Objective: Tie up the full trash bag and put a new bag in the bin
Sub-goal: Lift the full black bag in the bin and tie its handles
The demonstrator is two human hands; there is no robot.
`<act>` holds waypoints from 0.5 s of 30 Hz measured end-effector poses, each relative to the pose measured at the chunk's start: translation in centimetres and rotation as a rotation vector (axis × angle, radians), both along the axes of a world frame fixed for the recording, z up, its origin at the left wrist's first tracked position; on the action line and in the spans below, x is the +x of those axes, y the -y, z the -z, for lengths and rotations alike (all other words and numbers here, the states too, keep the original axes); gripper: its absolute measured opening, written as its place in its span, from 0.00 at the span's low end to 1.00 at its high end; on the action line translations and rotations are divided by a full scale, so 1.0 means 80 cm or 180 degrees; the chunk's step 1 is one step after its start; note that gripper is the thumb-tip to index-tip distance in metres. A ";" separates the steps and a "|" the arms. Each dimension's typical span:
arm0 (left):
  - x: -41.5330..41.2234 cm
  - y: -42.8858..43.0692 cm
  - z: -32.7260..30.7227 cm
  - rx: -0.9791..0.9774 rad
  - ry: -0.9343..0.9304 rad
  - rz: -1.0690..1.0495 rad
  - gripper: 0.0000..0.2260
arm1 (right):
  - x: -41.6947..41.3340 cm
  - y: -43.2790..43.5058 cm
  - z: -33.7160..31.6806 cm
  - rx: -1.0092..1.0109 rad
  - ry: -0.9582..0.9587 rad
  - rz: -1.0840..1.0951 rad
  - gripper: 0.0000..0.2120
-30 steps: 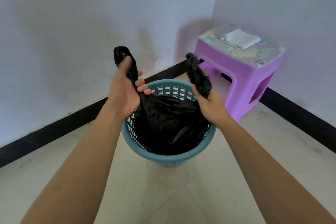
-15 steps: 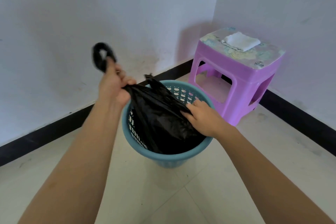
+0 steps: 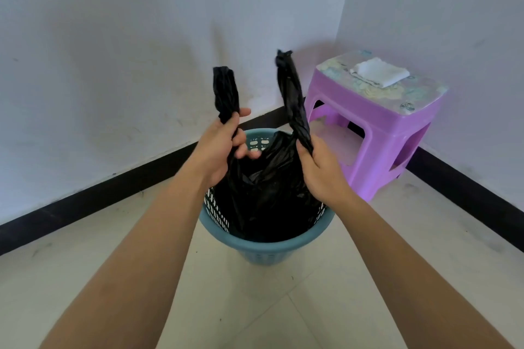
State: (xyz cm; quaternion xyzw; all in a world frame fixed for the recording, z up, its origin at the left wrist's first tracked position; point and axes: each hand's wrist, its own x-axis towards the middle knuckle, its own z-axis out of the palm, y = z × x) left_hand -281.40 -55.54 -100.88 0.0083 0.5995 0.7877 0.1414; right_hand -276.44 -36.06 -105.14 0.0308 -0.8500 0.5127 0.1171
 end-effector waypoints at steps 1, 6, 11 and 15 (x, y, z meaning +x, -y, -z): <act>0.000 0.000 0.001 -0.0132 0.0024 0.0134 0.08 | 0.000 -0.003 -0.002 0.0193 -0.0038 -0.0067 0.10; 0.012 0.016 -0.002 -0.0696 -0.0125 0.1273 0.10 | -0.001 -0.016 -0.006 0.1294 -0.0188 -0.0504 0.05; 0.027 0.014 -0.011 -0.1100 -0.0148 0.1436 0.15 | -0.004 -0.010 -0.015 0.2683 -0.0295 -0.0897 0.08; 0.026 0.014 -0.010 -0.0634 0.0134 0.1248 0.13 | -0.006 -0.009 -0.013 0.2400 -0.0122 -0.0988 0.14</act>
